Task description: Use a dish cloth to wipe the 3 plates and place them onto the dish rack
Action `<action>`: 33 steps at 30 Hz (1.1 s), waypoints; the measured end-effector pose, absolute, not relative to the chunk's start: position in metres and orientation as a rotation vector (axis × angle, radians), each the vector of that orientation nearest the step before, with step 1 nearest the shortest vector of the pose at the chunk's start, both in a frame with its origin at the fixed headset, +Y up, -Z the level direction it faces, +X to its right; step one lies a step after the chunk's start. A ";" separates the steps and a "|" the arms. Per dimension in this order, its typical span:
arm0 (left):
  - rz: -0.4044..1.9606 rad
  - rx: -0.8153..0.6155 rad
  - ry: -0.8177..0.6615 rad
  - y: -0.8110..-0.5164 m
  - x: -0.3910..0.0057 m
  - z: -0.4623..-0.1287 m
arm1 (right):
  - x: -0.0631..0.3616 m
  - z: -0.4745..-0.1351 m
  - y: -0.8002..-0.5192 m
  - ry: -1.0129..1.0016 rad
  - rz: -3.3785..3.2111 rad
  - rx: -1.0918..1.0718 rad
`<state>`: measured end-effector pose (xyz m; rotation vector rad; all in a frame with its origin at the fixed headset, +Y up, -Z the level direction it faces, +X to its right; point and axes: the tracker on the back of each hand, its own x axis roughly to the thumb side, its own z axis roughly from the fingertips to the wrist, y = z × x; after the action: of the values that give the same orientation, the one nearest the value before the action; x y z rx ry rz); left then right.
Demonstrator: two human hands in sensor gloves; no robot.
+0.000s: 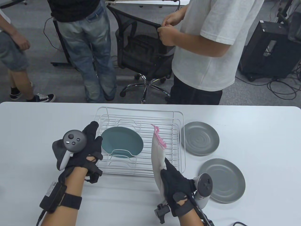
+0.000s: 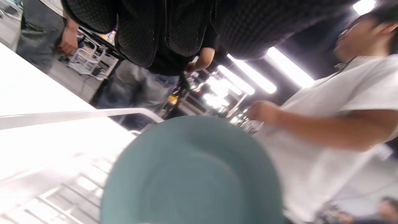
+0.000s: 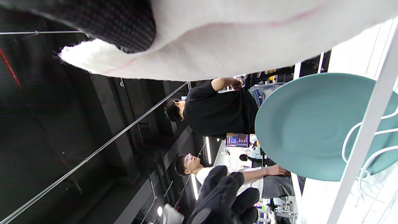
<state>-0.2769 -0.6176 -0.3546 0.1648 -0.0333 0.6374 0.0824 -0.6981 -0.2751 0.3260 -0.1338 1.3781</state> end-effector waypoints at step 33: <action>1.308 -0.181 -0.548 -0.705 -0.205 -0.251 | -0.002 -0.231 -0.693 -0.457 2.077 0.606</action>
<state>-0.2048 -0.7048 -0.2507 -0.1806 -0.5479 1.3076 -0.0019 -0.6927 -0.2311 0.6063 -0.4567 2.0769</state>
